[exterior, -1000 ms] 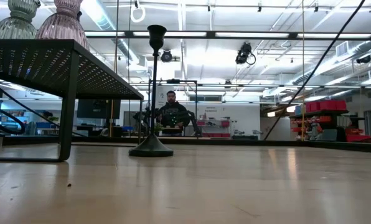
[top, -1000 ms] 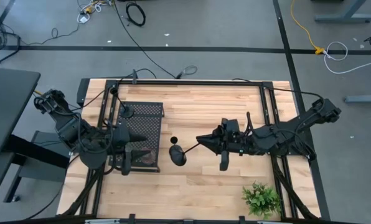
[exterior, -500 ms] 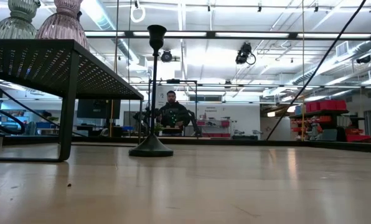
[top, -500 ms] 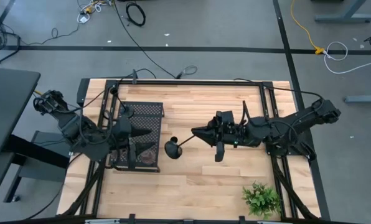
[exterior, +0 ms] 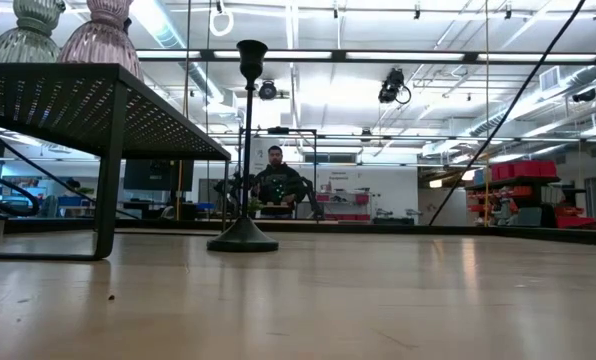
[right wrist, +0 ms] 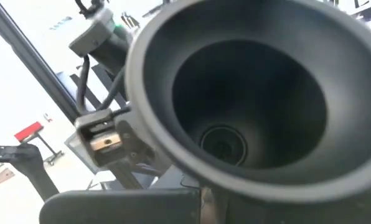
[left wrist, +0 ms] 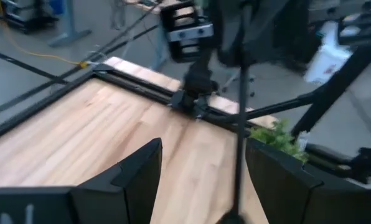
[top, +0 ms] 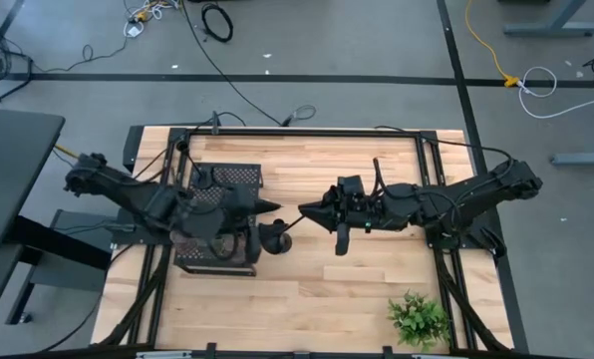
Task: Pick & Place candle stick holders
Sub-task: Put the right black candle holder on the shelf
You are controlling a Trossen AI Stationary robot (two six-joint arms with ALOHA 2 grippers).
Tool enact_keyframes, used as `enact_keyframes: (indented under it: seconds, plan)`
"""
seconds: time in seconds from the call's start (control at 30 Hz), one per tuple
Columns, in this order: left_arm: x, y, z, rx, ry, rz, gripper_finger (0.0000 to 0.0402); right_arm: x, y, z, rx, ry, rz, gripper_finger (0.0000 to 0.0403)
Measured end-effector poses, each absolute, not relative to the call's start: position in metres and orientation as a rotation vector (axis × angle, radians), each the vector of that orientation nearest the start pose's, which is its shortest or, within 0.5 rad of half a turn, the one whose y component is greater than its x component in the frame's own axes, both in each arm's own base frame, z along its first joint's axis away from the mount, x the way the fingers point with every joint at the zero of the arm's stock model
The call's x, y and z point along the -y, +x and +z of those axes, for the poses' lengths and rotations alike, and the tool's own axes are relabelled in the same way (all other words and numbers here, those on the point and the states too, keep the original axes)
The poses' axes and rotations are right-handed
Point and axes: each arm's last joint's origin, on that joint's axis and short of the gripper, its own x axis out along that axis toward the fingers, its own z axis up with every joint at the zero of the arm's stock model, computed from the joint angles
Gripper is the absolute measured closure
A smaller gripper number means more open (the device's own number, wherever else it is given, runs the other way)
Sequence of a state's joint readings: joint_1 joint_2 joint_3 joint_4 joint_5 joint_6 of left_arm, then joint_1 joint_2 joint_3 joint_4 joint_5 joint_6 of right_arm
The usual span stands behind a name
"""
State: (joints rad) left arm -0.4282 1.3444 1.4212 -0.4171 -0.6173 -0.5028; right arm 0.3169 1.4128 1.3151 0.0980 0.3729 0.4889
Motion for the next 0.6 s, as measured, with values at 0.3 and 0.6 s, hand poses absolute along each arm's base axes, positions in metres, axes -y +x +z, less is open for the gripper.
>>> enact_keyframes:
  seconds: [0.3,0.6]
  plan:
    - [0.094,0.306,0.392,-0.277,-0.366,0.12,0.0168,-0.09,0.31,0.398,-0.006,0.481,-0.061,0.0398]
    - [0.089,0.311,0.387,-0.306,-0.367,0.129,0.0295,-0.09,0.31,0.395,-0.037,0.477,-0.07,0.0398]
